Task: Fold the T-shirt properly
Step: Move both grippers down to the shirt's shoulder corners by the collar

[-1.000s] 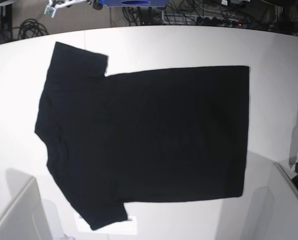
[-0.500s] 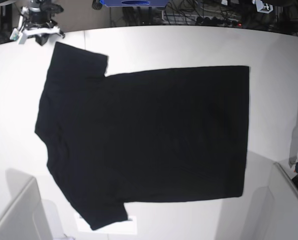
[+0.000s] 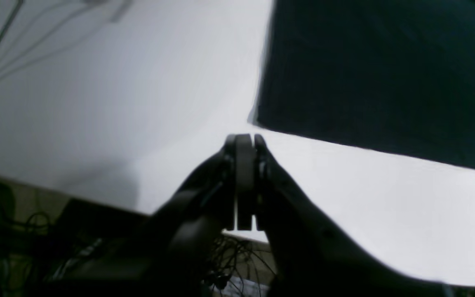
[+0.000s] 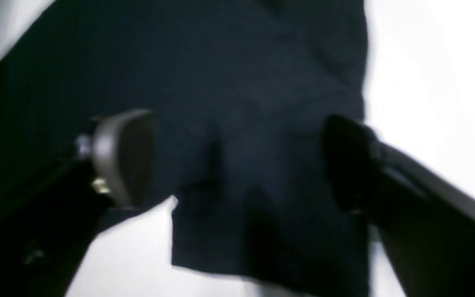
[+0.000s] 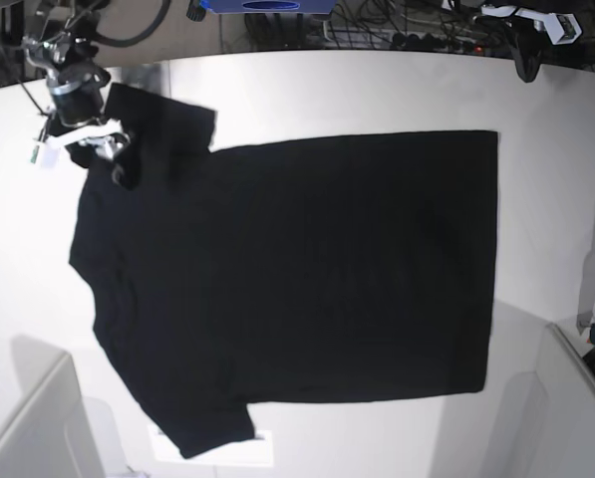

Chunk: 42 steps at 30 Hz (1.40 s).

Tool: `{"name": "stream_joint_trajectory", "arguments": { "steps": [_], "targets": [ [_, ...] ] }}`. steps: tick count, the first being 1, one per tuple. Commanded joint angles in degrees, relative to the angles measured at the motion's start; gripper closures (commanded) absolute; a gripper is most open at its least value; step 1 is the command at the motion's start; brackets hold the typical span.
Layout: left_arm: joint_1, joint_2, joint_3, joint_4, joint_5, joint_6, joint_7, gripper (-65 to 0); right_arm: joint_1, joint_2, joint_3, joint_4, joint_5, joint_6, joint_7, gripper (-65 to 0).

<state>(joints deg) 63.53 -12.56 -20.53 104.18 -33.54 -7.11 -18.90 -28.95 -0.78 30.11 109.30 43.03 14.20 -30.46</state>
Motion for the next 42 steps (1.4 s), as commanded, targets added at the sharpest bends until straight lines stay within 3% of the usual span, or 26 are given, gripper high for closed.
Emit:
{"name": "stream_joint_trajectory", "arguments": {
  "steps": [1, 3, 5, 9, 14, 16, 21, 24, 27, 28, 31, 35, 42],
  "targets": [
    [1.22, 0.03, -0.26, 0.57, -0.61, -0.05, -1.54, 0.0, 0.33, 0.64, 2.02, -0.06, 1.77, 0.35, 0.88, -64.1],
    [1.22, 0.21, -0.26, 0.57, -0.61, -0.05, -1.54, -18.8, 1.65, 0.64, 4.57, -1.91, 3.00, 0.35, 0.88, -64.1],
    [1.04, 0.12, -0.26, 0.48, -0.61, -0.05, -1.54, -27.2, 2.36, 0.64, 6.68, -3.23, 3.17, 0.35, 0.88, -64.1],
    [0.96, -0.06, -0.26, 0.48, -0.61, -0.05, -1.54, -23.5, 2.18, 0.82, 8.35, -5.52, 3.17, 0.35, 0.26, -62.6],
    [0.96, -0.15, -0.17, 0.48, -0.61, -0.05, -1.54, -19.9, 3.06, 1.52, 8.44, -7.98, 3.00, 0.27, -1.50, -46.7],
    [0.96, -0.15, 0.01, 0.57, -0.61, -0.14, -1.54, -19.9, 3.59, 2.14, 8.44, -9.03, 2.91, 0.18, -1.59, -43.1],
    [0.87, -0.15, 0.10, 0.57, -0.70, -0.14, -1.02, -20.7, 4.47, 3.46, 8.44, -11.14, 2.91, 0.00, -1.59, -42.6],
    [-0.63, -0.15, -0.34, 1.09, -1.76, -0.14, 5.22, -20.9, 5.17, 3.81, 8.44, -14.22, 3.00, 0.00, -1.59, -42.3],
    [-2.82, -0.15, -2.81, 0.65, -9.58, -0.84, 13.14, -20.9, 5.78, 3.90, 8.44, -17.82, 3.00, 0.09, -1.59, -42.0],
    [-3.62, -0.15, -4.04, 0.65, -12.75, -2.60, 16.13, -20.9, 5.78, 3.90, 8.44, -18.70, 3.00, 0.27, -1.59, -42.0],
    [-5.72, 0.12, -9.75, 0.57, -19.69, -12.53, 24.39, -20.9, 5.87, 3.90, 8.27, -19.67, 3.00, 0.35, -1.59, -42.0],
    [-10.38, 2.75, -18.19, 0.57, -21.01, -22.82, 34.68, -21.1, 5.35, 3.46, 7.83, -19.58, 3.17, 0.35, -2.47, -42.0],
    [-19.70, 6.89, -30.94, -1.81, -21.01, -28.89, 51.03, -21.1, 5.35, 2.58, 7.83, -19.67, 3.17, 0.53, -7.83, -41.9]
  ]
}}
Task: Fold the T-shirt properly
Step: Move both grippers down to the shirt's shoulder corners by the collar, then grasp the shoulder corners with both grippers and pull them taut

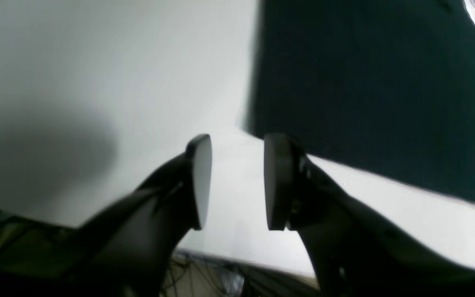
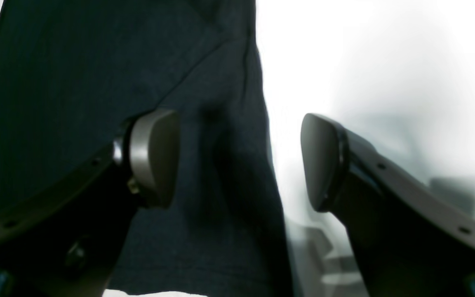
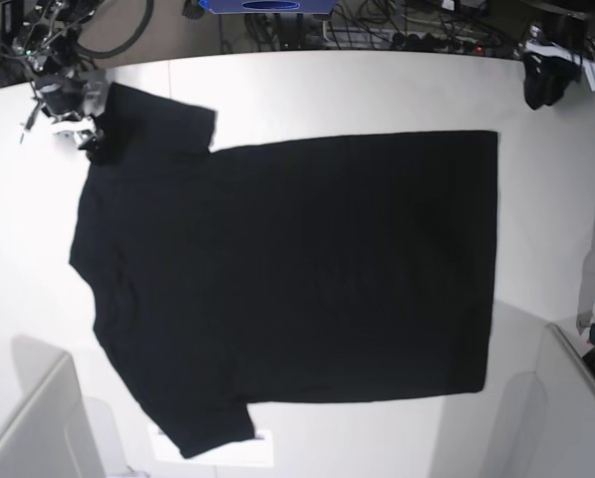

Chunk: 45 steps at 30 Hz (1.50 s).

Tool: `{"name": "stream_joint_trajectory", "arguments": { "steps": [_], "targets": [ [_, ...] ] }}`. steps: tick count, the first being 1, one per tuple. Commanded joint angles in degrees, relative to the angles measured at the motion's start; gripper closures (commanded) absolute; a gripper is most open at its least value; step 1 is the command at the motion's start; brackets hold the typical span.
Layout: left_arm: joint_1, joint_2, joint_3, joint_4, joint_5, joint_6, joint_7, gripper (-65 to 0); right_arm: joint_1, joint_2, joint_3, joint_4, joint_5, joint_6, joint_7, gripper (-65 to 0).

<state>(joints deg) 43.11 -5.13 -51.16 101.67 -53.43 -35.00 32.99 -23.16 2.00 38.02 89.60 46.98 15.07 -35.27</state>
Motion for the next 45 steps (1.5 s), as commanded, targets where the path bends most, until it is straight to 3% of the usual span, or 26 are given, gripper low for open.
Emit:
{"name": "stream_joint_trajectory", "arguments": {
  "steps": [1, 11, 15, 20, 31, 37, 42, 45],
  "targets": [
    [-0.17, -0.54, -1.20, 0.18, -1.12, -1.26, 0.81, -21.1, -0.45, -0.20, -0.17, 0.02, -0.78, -0.35, -3.37, -41.9],
    [-2.54, -0.72, -1.55, -1.32, -0.33, -1.26, 2.66, -21.1, -0.27, -0.20, -3.43, -0.15, -0.96, -0.35, -4.07, -40.4],
    [-4.65, -0.54, -1.02, -2.02, 5.65, -2.40, 2.74, -21.1, -0.10, -0.20, -3.43, -0.15, -0.96, -0.35, -4.07, -24.5],
    [-7.29, -0.54, 0.74, -7.03, 6.53, -2.93, 2.74, -21.1, 0.70, -0.02, -3.25, -3.14, -0.96, -0.35, -4.43, 0.0],
    [-12.56, -0.54, 0.83, -9.93, 6.97, -2.67, 2.83, -21.1, 0.78, 0.15, -3.34, -5.08, -0.96, -0.35, -4.43, 0.0],
    [-18.19, -0.81, 0.74, -14.15, 7.06, 1.38, 11.36, -21.1, 0.78, 0.15, -3.34, -4.99, -0.96, -0.35, -4.43, 0.0],
    [-19.16, -0.63, 1.18, -14.50, 7.06, 1.55, 11.71, -21.2, 0.70, 0.15, -3.34, -4.99, -0.87, -0.35, -4.43, 0.0],
    [-19.07, -0.81, 3.46, -14.50, 7.06, 1.55, 11.71, -27.8, 0.70, 0.15, -3.34, -4.99, -0.87, -0.35, -4.43, 0.0]
  ]
}}
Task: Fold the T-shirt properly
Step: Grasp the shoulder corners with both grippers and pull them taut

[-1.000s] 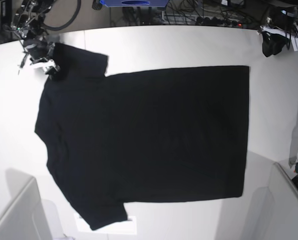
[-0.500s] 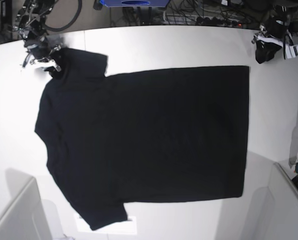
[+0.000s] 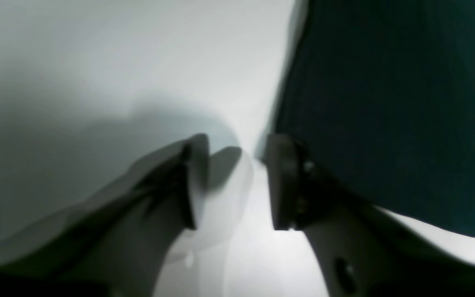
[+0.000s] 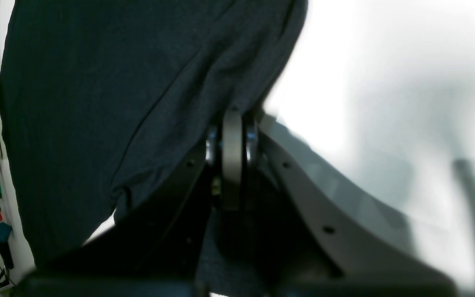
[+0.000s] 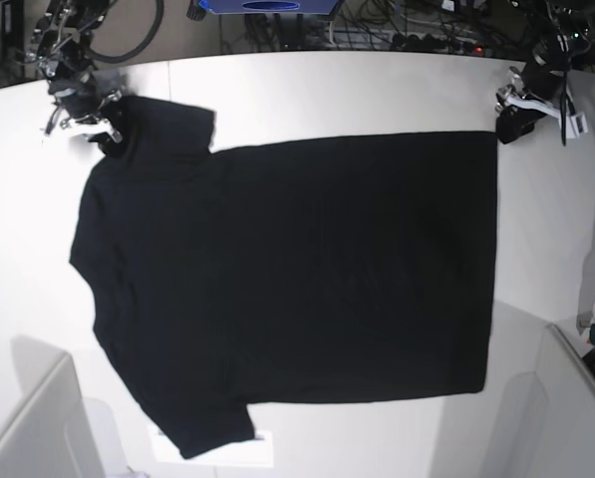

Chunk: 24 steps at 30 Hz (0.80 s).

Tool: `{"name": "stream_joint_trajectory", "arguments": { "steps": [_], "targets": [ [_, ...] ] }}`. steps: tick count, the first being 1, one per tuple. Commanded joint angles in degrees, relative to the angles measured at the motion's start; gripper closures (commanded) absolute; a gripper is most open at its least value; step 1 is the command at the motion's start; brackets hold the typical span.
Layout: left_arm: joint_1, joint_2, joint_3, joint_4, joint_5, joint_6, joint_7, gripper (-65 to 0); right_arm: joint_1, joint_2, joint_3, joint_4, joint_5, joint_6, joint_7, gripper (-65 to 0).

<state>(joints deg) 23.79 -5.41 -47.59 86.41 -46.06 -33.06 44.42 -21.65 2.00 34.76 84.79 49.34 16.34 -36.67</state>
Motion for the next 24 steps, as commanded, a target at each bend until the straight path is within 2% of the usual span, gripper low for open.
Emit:
{"name": "stream_joint_trajectory", "arguments": {
  "steps": [1, 3, 9, 16, 18, 21, 23, 24],
  "targets": [
    [0.34, -0.52, 0.34, 0.84, -0.40, -0.39, 0.28, -31.1, -0.81, 0.15, -0.08, -0.18, -3.23, -1.61, -3.03, 0.0],
    [0.43, -0.35, 0.52, 1.02, -0.49, -0.39, 0.28, -35.1, -0.72, 0.15, -0.17, -0.18, -3.23, -1.61, -3.03, 0.0],
    [-0.27, -0.35, 0.78, -1.09, -0.31, -0.39, 0.28, -35.1, -0.81, 0.15, -0.17, -0.18, -3.23, -1.61, -3.03, 0.0],
    [-1.68, -0.35, 5.09, -3.29, -0.31, -0.30, 0.28, -34.1, -0.81, 0.15, -0.17, -0.18, -3.23, -1.61, -3.03, 0.0],
    [-1.68, -0.35, 5.09, -3.55, -0.31, -0.30, 0.28, -27.0, -0.90, 0.15, -0.17, -0.18, -3.23, -1.61, -3.03, 0.0],
    [-1.68, -0.35, 4.91, -3.73, -0.31, -0.30, 0.28, -10.0, -0.90, 0.15, -0.17, -0.18, -3.23, -1.61, -3.03, 0.0],
    [-1.68, -0.44, 4.82, -4.35, -0.31, -0.30, 0.19, -1.0, -0.90, 0.15, -0.17, -0.18, -3.23, -1.61, -3.03, 0.0],
    [-1.68, -0.61, 4.82, -4.52, -0.31, -0.30, 0.10, 0.0, -0.99, 0.15, -0.17, -0.18, -3.23, -1.61, -3.03, 0.0]
  ]
}}
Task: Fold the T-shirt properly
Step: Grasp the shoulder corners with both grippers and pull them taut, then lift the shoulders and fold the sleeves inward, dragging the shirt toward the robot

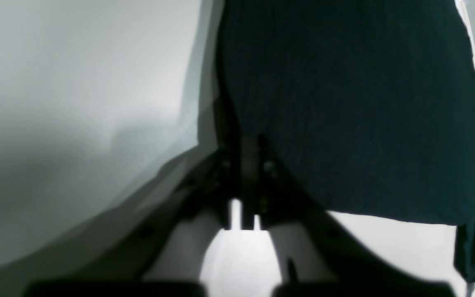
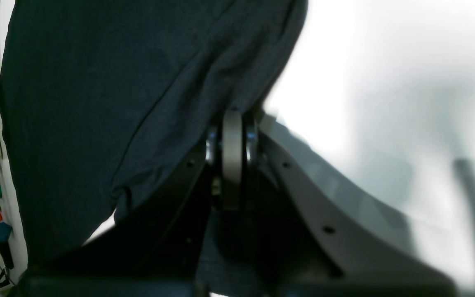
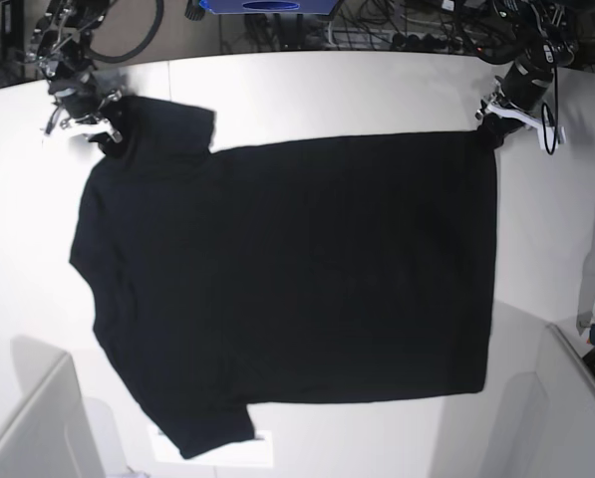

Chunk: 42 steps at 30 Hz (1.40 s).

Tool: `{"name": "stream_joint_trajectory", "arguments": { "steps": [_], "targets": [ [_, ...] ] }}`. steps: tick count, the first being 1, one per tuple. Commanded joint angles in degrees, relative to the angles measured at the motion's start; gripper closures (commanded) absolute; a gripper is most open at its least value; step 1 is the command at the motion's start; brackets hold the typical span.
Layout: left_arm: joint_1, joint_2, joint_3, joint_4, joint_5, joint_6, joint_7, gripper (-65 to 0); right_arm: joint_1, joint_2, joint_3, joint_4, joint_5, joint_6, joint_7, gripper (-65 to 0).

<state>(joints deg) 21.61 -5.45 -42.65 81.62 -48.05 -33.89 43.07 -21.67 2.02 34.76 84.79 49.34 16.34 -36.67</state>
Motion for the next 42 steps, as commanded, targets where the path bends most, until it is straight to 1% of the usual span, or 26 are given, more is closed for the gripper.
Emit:
{"name": "stream_joint_trajectory", "arguments": {
  "steps": [1, 4, 8, 10, 13, 15, 20, 24, 26, 28, 30, 33, 34, 36, 37, 41, 42],
  "targets": [
    [0.50, -0.66, -0.03, 0.09, 1.68, 0.53, 1.46, 0.0, -1.05, 0.13, -0.17, -0.09, -3.23, -1.61, -3.03, 0.0],
    [0.59, -0.74, -0.03, 0.62, 1.68, 0.53, 1.63, 0.0, -1.85, -0.04, 0.27, 1.76, -3.23, -1.61, -3.03, 0.0],
    [1.47, -1.27, -0.20, 1.76, 1.68, 0.53, 1.63, 0.0, -4.39, -0.13, 0.01, 8.00, -3.14, -1.61, -3.03, 0.0],
    [3.84, -2.41, -0.20, 4.13, 1.24, 0.53, 1.63, 0.0, -5.98, -0.13, 0.01, 10.99, -3.14, -1.61, -3.03, 0.0],
    [6.83, -2.94, -0.47, 9.41, 1.24, 0.53, 1.46, 0.0, -8.35, -0.31, 0.01, 14.41, -3.14, -1.61, -3.03, 0.0],
    [8.68, -2.68, -2.49, 12.92, 1.24, 0.53, 1.72, 0.0, -10.02, -0.31, 0.01, 16.35, -3.14, -1.61, -3.03, 0.0],
    [12.64, -2.59, -4.95, 17.94, 1.15, 0.26, 1.72, 0.0, -13.98, -0.48, 0.01, 22.06, -3.06, -1.61, -3.03, 0.0],
    [14.39, -2.50, -5.30, 21.28, 1.15, 0.26, 1.72, 0.0, -15.38, -1.45, -0.17, 27.69, -3.06, -1.61, -3.03, 0.0],
    [14.57, -2.41, -5.30, 22.86, 1.06, 0.26, 1.72, 0.0, -15.12, -1.45, -1.40, 29.27, -3.06, -1.61, -3.03, 0.0],
    [14.48, -2.15, -5.21, 24.53, 0.54, 0.26, 1.81, 0.0, -13.36, -1.19, -2.37, 29.27, -3.06, -1.70, -3.12, 0.0],
    [14.48, -1.89, -5.04, 25.23, -2.37, 0.44, 1.99, 0.0, -11.78, -1.10, -2.63, 29.36, -3.14, -1.88, -4.79, 0.0],
    [12.72, -1.98, -5.48, 25.23, -6.06, 0.70, 7.08, 0.0, -7.21, -1.10, -2.19, 29.36, -3.14, -1.96, -10.15, 0.0],
    [11.76, -1.98, -5.83, 25.14, -6.50, 1.23, 8.40, 0.0, -5.80, -1.19, -2.19, 29.36, -3.14, -2.05, -11.55, 0.0],
    [9.91, -1.54, -8.29, 25.06, -6.58, 3.87, 10.78, 0.0, -2.90, -1.19, -2.28, 29.27, -3.23, -2.14, -13.66, 0.0],
    [8.86, -1.45, -9.17, 25.06, -6.85, 4.57, 11.74, 0.0, -1.23, -1.19, -2.28, 29.27, -3.41, -2.23, -14.46, 0.0],
    [4.90, -1.54, -10.75, 24.97, -6.94, 5.71, 14.47, 0.0, 4.22, -1.19, -2.19, 29.10, -3.50, -2.40, -17.97, 0.0],
    [4.02, -1.54, -10.93, 24.88, -6.76, 6.33, 15.00, 0.0, 5.45, -1.10, -2.19, 29.10, -3.50, -3.55, -18.59, 0.0]
  ]
}}
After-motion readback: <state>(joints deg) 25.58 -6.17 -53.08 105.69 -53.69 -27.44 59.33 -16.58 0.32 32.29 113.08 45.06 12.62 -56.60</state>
